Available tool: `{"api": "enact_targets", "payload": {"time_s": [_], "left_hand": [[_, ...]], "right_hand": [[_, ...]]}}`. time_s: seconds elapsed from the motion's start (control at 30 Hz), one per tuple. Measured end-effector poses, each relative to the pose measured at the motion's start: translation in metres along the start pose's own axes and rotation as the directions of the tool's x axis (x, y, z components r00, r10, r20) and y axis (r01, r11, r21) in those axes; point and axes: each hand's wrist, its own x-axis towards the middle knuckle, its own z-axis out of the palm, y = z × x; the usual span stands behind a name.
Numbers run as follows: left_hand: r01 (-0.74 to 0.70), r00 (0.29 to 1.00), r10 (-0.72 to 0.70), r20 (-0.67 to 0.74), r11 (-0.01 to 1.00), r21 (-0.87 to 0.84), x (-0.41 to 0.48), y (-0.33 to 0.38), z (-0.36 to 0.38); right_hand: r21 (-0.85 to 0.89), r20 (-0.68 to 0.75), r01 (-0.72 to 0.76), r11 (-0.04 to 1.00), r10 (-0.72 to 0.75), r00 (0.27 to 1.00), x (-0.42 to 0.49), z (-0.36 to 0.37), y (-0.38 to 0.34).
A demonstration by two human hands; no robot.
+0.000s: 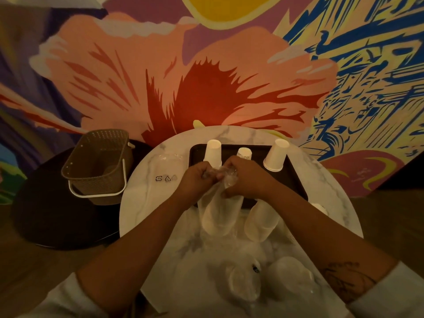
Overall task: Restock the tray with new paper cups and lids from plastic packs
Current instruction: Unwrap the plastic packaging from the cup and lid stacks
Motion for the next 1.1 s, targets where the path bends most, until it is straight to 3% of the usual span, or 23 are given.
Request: {"api": "enact_targets", "payload": {"time_s": [0.1,0.2,0.33,0.4,0.5,0.57,0.67,0.7,0.8,0.87,0.97,1.1], "left_hand": [[0.007,0.998,-0.005,-0.066,1.000,0.024,0.007,0.004,-0.002],[-0.019,0.994,0.001,-0.113,0.987,-0.160,0.009,0.004,-0.006],[-0.044,0.995,0.009,-0.103,0.936,-0.350,0.009,0.005,-0.009],[-0.050,0.995,0.013,-0.102,0.928,-0.368,0.010,0.009,-0.007],[-0.043,0.998,0.030,-0.058,0.970,-0.239,0.007,0.007,-0.008],[-0.019,0.998,0.031,0.062,0.982,-0.190,0.006,-0.001,-0.008],[0.042,0.982,-0.079,0.169,0.976,0.212,0.001,-0.015,-0.006],[0.040,0.986,-0.078,0.148,0.969,0.243,0.001,-0.021,-0.007],[0.073,0.996,-0.072,0.054,0.997,-0.003,-0.002,-0.022,-0.012],[0.036,0.999,-0.036,0.010,0.998,-0.044,0.001,-0.018,-0.015],[-0.023,0.998,0.014,-0.058,0.989,-0.148,0.010,-0.003,-0.023],[-0.061,0.995,0.022,-0.099,0.911,-0.407,0.027,0.009,-0.046]], "right_hand": [[0.278,-0.159,-0.022,0.960,0.068,0.985,-0.001,-0.008,-0.001],[0.494,-0.198,-0.033,0.869,0.149,0.969,-0.006,-0.010,0.004],[0.537,-0.199,-0.028,0.843,0.159,0.967,-0.010,-0.003,0.014],[0.516,-0.249,-0.012,0.856,0.164,0.955,-0.008,-0.003,0.016],[0.526,-0.275,0.004,0.850,0.165,0.947,-0.006,-0.007,0.013],[0.539,-0.289,0.025,0.842,0.157,0.944,-0.007,-0.010,0.011],[0.587,-0.290,0.042,0.809,0.161,0.944,-0.007,-0.015,0.009],[0.603,-0.250,0.020,0.797,0.165,0.954,-0.007,-0.016,0.010],[0.522,-0.014,-0.160,0.838,0.196,0.980,-0.007,-0.008,0.016],[0.404,0.052,-0.224,0.887,0.222,0.974,-0.006,0.001,0.019],[0.385,-0.077,-0.184,0.904,0.230,0.970,0.002,0.003,0.016],[0.510,-0.227,-0.099,0.855,0.245,0.943,0.017,-0.017,-0.011]]}}
